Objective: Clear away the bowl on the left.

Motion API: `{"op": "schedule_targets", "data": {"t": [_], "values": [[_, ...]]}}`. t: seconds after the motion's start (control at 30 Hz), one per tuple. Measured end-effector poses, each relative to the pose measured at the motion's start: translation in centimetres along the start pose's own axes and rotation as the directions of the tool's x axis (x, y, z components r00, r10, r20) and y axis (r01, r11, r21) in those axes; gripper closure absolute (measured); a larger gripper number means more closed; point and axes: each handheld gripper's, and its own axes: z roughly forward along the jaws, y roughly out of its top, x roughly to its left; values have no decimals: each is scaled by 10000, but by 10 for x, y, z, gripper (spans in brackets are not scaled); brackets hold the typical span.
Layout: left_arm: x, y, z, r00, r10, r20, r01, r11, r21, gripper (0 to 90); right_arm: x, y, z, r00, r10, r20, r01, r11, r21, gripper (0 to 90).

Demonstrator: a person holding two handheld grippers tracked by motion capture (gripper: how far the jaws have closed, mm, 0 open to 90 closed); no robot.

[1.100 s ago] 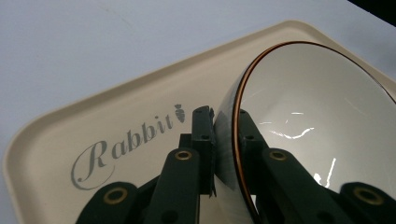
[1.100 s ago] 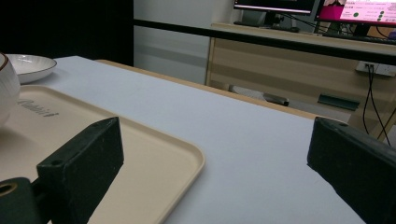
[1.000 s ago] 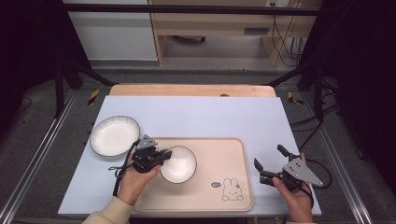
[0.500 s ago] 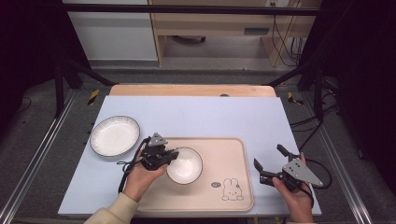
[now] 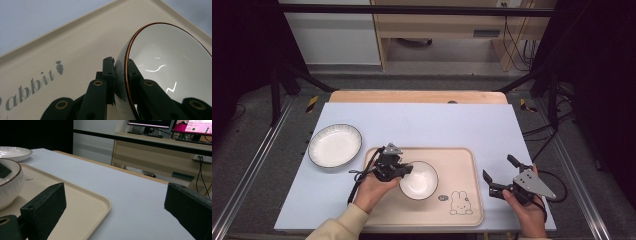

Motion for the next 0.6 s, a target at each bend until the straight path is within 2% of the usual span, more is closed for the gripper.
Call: {"op": "schedule_targets", "data": {"t": [0.6], "values": [[8,-3,2,9996,-266,98,264,9995,184,820,0,0,1,10000,-47,-52,47,10000,86,42]]}}
